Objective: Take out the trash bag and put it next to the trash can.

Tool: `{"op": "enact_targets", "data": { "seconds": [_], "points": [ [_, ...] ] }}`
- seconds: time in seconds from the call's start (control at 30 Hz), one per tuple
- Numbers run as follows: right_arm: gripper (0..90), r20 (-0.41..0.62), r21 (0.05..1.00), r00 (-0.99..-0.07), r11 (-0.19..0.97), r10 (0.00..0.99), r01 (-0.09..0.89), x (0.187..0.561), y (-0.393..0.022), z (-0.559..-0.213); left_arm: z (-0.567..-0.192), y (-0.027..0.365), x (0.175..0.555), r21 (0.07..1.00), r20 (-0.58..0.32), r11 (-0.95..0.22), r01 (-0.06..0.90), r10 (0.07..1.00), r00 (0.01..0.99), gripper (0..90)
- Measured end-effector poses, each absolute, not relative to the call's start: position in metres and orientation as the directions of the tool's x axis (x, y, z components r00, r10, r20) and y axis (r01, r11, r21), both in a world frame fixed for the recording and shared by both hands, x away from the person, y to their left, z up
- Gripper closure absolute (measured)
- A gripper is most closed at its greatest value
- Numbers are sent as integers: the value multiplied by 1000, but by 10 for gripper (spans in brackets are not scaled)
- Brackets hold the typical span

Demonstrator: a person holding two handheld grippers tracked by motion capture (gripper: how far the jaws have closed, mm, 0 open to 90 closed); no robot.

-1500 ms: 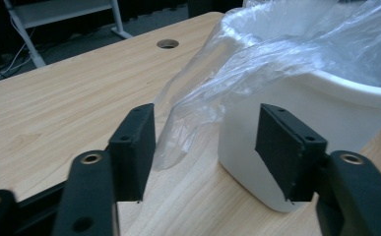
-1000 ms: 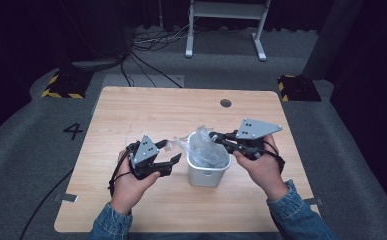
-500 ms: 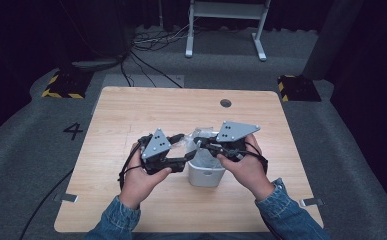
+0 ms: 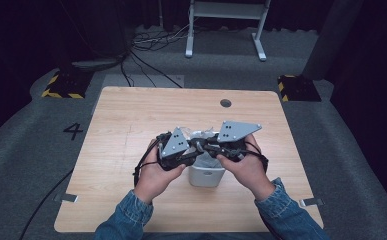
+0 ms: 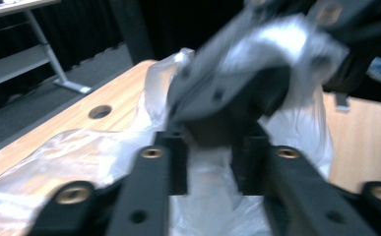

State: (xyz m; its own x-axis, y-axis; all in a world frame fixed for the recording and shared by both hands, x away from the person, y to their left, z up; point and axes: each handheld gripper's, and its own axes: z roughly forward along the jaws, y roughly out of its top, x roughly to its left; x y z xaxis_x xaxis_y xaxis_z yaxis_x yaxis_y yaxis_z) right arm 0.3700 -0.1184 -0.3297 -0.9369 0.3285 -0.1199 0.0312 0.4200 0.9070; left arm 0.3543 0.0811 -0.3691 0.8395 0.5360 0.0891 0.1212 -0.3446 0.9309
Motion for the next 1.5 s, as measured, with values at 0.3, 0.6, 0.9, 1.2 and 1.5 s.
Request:
{"op": "enact_targets", "data": {
  "seconds": [0.3,0.6,0.9,1.2,1.5],
  "points": [
    [420,-80,921,-875,372,477,118,376,-166,-326,-364,82,353,946,42,-295,137,530,847,881],
    [278,-31,877,-907,447,419,177,373,-183,-352,-362,79,351,951,32,-276,141,540,841,882],
    [258,-48,858,-926,490,374,153,373,-135,-362,-358,75,353,955,19,-259,141,530,848,882],
    [530,-29,837,-910,508,413,204,377,-120,-363,-354,72,351,957,17,-260,130,498,867,882],
    [892,49,840,-914,479,402,256,378,-127,-360,-349,85,342,957,91,-280,74,532,842,484]
  ]
}}
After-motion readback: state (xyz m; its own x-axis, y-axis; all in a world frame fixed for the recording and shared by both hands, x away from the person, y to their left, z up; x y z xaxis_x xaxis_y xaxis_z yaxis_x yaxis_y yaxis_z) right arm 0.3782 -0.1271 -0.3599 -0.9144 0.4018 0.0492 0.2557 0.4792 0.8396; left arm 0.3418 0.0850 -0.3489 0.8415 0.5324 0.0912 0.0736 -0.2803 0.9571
